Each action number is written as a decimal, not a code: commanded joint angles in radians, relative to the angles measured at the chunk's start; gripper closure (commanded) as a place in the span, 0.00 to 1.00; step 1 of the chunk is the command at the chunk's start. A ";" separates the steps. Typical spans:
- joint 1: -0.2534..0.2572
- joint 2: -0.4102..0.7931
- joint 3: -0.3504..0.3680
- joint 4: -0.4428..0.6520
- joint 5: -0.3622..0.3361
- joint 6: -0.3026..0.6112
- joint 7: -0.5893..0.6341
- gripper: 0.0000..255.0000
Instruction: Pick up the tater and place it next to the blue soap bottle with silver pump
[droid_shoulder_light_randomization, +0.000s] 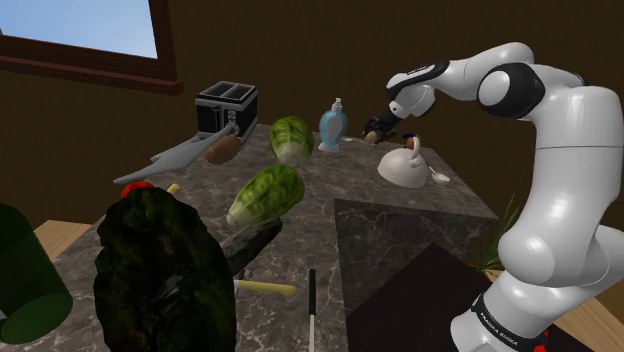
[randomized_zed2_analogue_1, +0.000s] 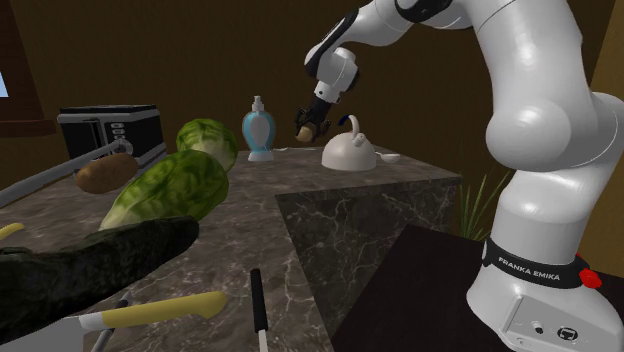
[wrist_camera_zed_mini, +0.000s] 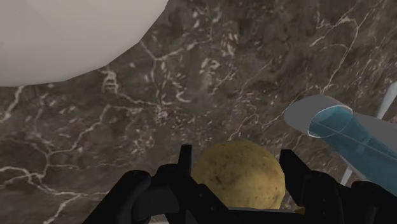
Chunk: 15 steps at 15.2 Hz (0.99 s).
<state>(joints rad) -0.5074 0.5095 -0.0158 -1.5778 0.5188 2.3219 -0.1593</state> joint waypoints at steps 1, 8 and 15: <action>-0.002 0.013 0.004 -0.008 0.008 0.020 -0.012 1.00; -0.008 0.061 0.018 -0.031 0.035 0.086 -0.054 1.00; -0.008 0.061 0.018 -0.031 0.035 0.086 -0.054 1.00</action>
<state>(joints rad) -0.5150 0.5710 0.0022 -1.6090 0.5538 2.4077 -0.2129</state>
